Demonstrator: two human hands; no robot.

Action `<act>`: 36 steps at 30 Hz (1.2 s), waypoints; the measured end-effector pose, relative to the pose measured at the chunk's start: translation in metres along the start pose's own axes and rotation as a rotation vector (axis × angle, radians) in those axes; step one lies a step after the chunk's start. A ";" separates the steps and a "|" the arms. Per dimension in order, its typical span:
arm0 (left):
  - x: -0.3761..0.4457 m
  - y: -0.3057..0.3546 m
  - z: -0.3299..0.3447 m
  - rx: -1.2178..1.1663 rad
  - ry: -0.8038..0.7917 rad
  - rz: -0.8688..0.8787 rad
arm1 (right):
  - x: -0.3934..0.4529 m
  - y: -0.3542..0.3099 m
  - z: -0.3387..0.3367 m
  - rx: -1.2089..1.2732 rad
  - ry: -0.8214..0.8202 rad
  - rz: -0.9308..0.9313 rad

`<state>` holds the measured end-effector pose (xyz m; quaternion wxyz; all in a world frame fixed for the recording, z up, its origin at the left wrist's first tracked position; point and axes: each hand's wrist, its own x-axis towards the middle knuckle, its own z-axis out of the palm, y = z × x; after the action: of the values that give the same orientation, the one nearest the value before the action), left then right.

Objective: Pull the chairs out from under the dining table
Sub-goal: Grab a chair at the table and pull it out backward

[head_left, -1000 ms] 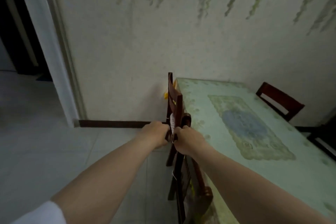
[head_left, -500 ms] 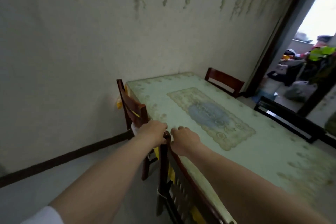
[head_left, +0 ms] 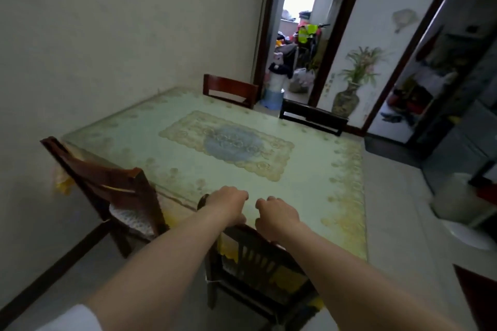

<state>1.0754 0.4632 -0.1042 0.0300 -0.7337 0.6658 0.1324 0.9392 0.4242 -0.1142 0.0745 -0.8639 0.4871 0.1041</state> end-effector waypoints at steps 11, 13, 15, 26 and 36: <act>-0.011 0.008 0.039 0.030 -0.127 0.152 | -0.052 0.035 0.044 0.047 -0.048 0.201; -0.008 0.006 0.041 0.095 -0.111 0.189 | -0.054 0.035 0.047 0.055 -0.060 0.226; -0.001 0.001 0.043 0.181 -0.087 0.222 | -0.053 0.034 0.050 0.070 -0.068 0.261; 0.040 -0.017 0.069 0.293 -0.143 0.370 | -0.034 0.020 0.074 0.017 -0.156 0.411; 0.054 -0.011 0.071 0.262 -0.206 0.325 | -0.019 0.031 0.084 0.081 -0.133 0.450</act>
<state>1.0793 0.4275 -0.1866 0.1708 -0.5892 0.7802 0.1222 0.8943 0.4432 -0.1910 0.1158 -0.7211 0.6653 0.1549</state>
